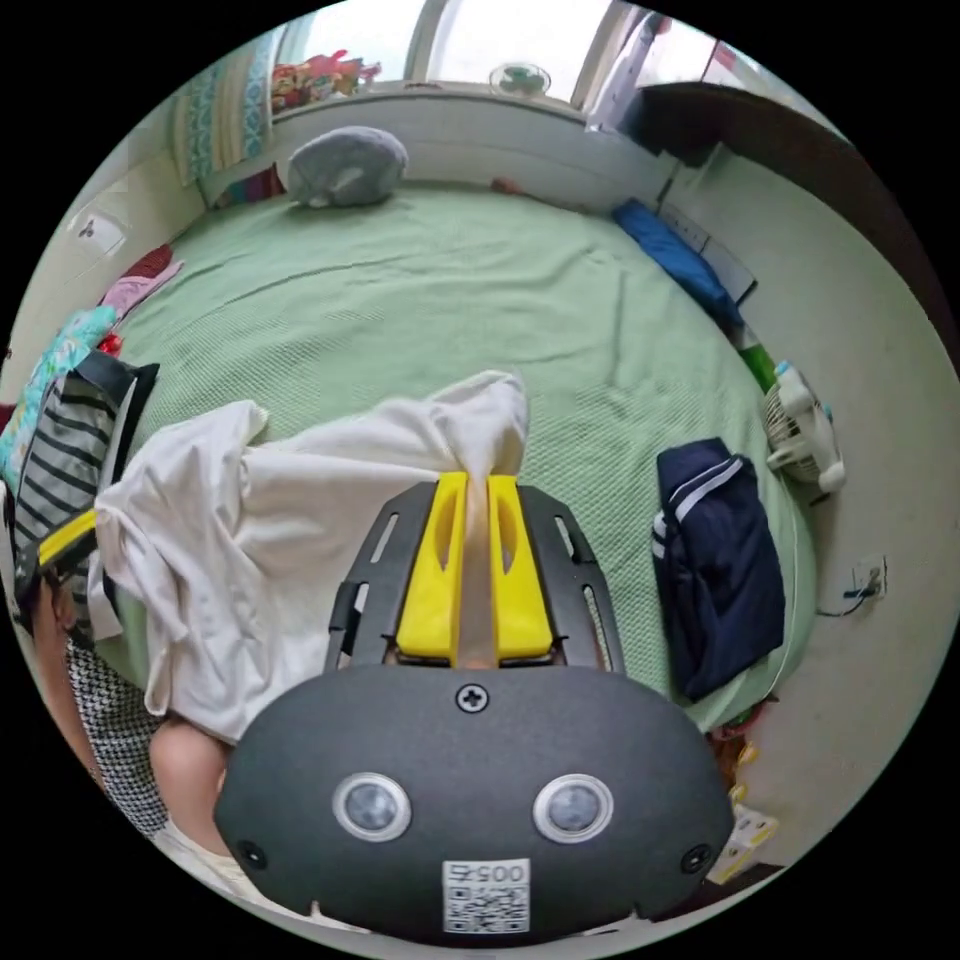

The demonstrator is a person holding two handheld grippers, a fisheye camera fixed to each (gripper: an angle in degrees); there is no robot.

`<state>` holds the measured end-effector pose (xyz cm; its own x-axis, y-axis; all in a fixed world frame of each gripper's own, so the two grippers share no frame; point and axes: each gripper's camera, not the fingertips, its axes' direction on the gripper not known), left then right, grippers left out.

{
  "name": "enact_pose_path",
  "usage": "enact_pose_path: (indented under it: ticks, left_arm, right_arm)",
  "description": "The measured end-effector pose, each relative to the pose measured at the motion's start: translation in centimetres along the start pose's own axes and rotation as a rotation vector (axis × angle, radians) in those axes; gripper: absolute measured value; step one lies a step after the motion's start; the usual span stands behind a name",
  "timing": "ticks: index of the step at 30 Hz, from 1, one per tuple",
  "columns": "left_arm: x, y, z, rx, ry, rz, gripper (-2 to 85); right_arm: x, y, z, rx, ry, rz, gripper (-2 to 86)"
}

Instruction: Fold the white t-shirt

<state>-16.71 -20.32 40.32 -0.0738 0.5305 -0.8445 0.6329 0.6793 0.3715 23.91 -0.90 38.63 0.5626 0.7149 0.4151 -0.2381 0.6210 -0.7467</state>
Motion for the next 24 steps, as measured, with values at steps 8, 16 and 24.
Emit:
enact_pose_path:
  ticks: [8, 16, 24]
  left_arm:
    - [1.2, 2.9, 1.0, 0.015, 0.045, 0.02, 3.9]
    - [3.2, 2.6, 0.6, 0.022, 0.028, 0.053, 3.9]
    - [3.2, 3.1, -0.2, 0.027, 0.027, 0.035, 3.5]
  right_arm:
    - [-4.8, -0.5, -3.5, 0.1, -0.346, -0.07, 10.3]
    - [-20.7, 0.3, -5.8, -0.055, -0.496, -0.469, 11.5]
    - [-23.2, 1.7, -6.4, -0.06, -0.253, -0.412, -1.0]
